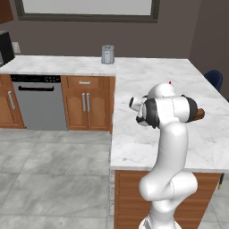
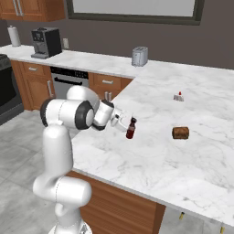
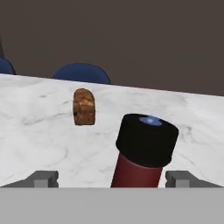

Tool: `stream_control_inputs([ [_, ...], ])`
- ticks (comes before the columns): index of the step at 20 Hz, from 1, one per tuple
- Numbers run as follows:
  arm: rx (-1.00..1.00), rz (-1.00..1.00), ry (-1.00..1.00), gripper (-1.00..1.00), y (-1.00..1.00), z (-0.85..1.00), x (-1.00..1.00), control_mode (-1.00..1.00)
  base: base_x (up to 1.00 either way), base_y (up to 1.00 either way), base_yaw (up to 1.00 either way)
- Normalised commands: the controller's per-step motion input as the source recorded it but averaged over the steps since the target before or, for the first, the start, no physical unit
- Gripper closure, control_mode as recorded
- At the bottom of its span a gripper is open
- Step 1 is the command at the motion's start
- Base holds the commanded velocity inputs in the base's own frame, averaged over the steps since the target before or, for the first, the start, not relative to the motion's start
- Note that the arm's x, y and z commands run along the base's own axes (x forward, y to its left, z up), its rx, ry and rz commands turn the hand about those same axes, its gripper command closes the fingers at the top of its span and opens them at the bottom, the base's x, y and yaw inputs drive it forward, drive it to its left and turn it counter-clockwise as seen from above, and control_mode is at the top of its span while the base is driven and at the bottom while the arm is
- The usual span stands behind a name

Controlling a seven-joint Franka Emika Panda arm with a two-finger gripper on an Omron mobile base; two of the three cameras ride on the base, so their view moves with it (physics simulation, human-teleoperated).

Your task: Move the condiment bottle and mayonnaise from the cabinet to the dining counter.

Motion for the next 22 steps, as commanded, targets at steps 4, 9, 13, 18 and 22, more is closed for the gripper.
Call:
stream_control_inputs([
  [4,-0.05,-0.05,-0.27,-1.0,0.54,-0.52,-0.37,-1.0,0.0,0.0,0.0],
  [9,-0.05,-0.06,-0.25,-1.0,0.62,-0.39,-0.04,-1.0,0.0,0.0,0.0],
  [13,-0.05,-0.04,-0.29,-1.0,0.6,-0.13,-0.16,-1.0,0.0,0.0,0.0],
  [18,-0.04,0.0,-0.39,-1.0,0.55,0.03,-0.78,-1.0,0.0,0.0,0.0],
  [22,-0.02,0.0,-0.33,-1.0,0.49,0.48,-1.0,-1.0,0.0,0.0,0.0],
])
